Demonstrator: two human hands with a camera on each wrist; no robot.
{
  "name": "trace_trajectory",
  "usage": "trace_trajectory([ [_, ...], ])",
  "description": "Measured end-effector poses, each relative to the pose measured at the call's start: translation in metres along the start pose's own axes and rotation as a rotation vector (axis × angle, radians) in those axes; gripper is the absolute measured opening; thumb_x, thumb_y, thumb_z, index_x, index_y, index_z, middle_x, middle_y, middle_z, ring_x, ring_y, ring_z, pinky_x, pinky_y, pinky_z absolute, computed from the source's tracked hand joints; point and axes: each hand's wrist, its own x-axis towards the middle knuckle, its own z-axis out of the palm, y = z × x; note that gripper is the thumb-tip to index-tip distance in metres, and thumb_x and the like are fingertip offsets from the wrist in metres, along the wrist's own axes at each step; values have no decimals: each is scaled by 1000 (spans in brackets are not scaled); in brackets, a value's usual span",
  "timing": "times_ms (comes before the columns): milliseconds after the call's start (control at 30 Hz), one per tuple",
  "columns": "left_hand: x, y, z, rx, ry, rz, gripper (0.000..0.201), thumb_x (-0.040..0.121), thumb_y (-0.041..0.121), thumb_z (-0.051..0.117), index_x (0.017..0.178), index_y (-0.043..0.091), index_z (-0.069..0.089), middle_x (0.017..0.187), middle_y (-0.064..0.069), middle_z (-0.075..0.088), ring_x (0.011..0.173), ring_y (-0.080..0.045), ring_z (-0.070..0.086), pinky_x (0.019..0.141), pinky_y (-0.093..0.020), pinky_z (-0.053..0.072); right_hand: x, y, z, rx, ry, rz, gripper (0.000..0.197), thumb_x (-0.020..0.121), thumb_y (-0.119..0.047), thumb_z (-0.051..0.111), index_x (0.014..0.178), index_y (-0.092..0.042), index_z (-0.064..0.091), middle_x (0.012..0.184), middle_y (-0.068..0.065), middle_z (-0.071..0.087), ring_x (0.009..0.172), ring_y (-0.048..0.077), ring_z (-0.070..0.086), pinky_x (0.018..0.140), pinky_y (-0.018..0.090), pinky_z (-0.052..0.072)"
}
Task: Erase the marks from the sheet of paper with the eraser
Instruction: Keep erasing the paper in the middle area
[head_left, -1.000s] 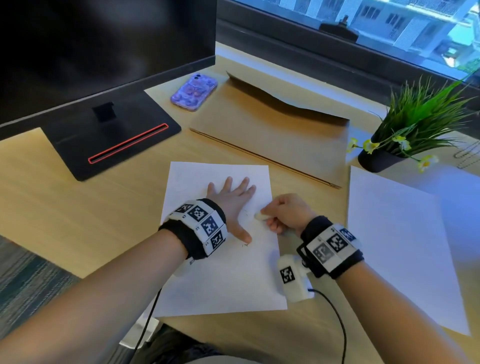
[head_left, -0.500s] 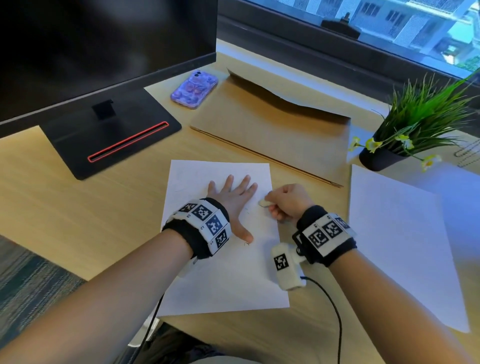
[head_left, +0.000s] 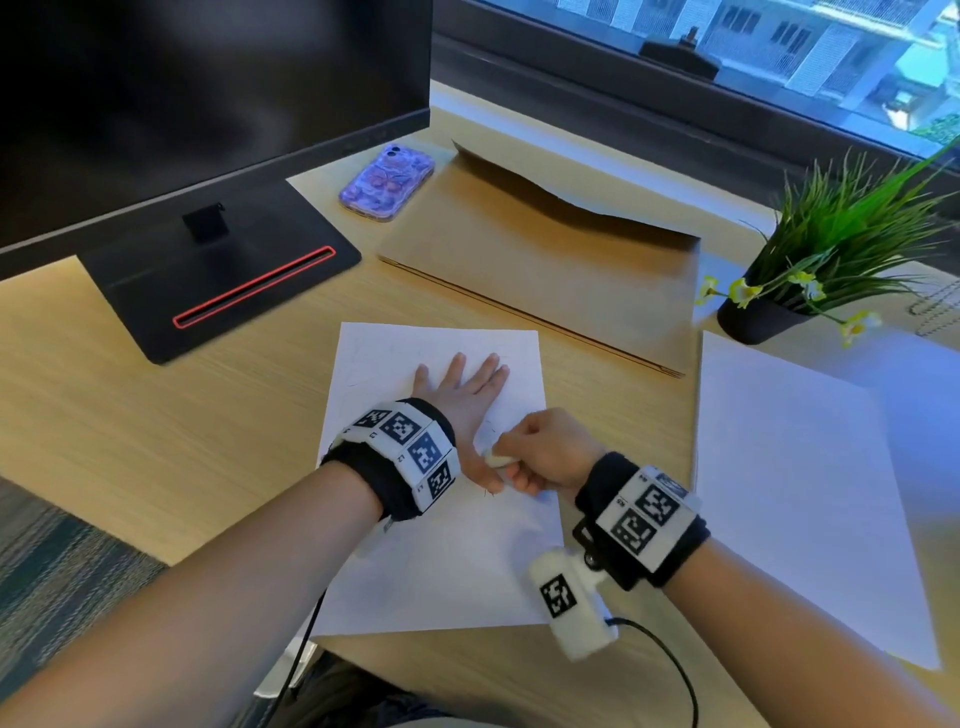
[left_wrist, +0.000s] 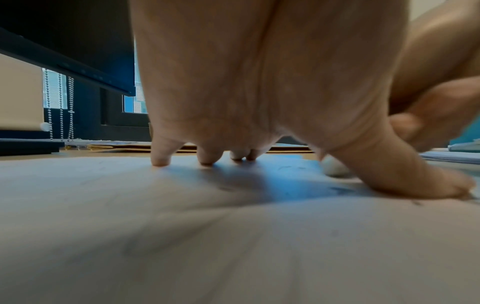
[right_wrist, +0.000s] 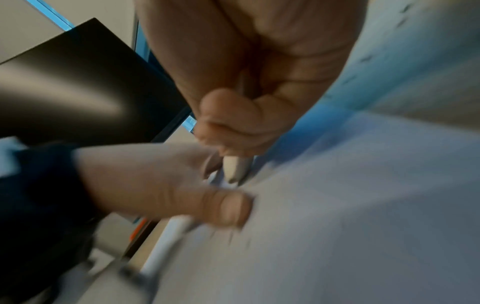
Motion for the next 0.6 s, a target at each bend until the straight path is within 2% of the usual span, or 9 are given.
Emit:
trace_trajectory([
  [67,0,0,0,0,3,3,133,65,67,69,146,18,-25,153,4,-30,142,-30,-22,110,-61,-2,6,-3,-4,4,23,-5,25,88,-6,59,63,-4,58,50,6,55,35,10,48,38,18,41],
  [200,-2,0,-1,-6,-3,5,132,66,66,69,146,18,-24,153,5,-29,142,-28,-21,111,-59,-2,32,-17,-27,166,268,6,23,92,-11,56,69,-5,56,53,7,53,42,15,49,46,24,44],
  [267,-3,1,-1,-7,-6,2,132,66,65,69,146,18,-24,153,4,-29,142,-28,-21,111,-59,-2,30,-16,-24,162,248,-16,21,91,-11,57,70,-6,57,53,6,54,41,14,49,45,24,44],
  [367,-2,1,-1,-1,1,1,132,66,66,69,146,17,-24,153,3,-29,142,-29,-21,111,-60,-2,10,-4,-3,16,66,-42,24,88,-8,60,65,-6,57,48,4,55,34,9,49,38,18,42],
  [433,-2,1,0,-4,3,3,131,66,65,69,146,17,-24,154,3,-29,142,-29,-21,111,-60,-2,8,-1,1,-14,13,-45,24,88,-7,59,65,-6,57,45,3,55,33,8,48,38,17,42],
  [600,-3,1,0,-5,6,2,131,66,66,69,146,18,-23,154,4,-28,143,-28,-20,111,-59,-2,32,-17,-23,186,260,-20,22,92,-12,57,71,-7,56,53,6,54,41,14,48,42,22,41],
])
